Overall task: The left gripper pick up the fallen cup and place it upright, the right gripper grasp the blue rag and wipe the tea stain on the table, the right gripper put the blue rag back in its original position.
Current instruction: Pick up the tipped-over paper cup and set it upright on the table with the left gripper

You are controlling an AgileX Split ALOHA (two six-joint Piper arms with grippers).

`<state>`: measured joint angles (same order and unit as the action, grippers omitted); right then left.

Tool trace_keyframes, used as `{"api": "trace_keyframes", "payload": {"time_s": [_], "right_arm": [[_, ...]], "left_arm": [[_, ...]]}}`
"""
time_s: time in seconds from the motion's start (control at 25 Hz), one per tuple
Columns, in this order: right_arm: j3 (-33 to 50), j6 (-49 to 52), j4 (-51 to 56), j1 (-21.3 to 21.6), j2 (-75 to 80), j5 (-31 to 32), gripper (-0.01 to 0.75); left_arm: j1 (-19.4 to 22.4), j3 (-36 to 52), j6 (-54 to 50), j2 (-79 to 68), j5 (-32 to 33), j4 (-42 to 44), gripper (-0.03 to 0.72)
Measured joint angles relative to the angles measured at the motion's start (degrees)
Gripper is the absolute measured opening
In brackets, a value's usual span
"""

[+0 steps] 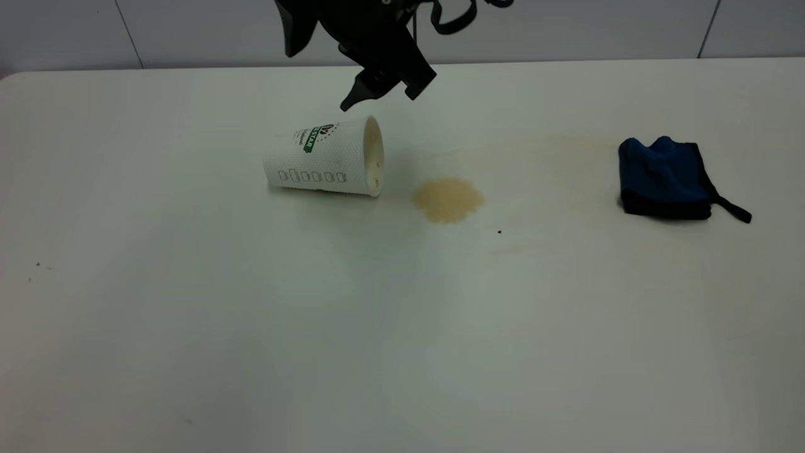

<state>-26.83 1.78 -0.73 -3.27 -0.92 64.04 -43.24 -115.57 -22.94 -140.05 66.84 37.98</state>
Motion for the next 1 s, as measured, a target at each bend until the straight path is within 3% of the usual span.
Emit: {"api": "trace_keyframes", "payload": {"time_s": [0.48, 1.0], "right_arm": [[0.00, 0.00, 0.00, 0.00, 0.00, 0.00, 0.585], [0.00, 0.00, 0.00, 0.00, 0.00, 0.00, 0.585]], "left_arm": [[-0.25, -11.49, -0.93, -12.04, -0.18, 2.19, 0.646], [0.86, -13.02, -9.63, -16.51, -6.81, 7.39, 0.592]]}}
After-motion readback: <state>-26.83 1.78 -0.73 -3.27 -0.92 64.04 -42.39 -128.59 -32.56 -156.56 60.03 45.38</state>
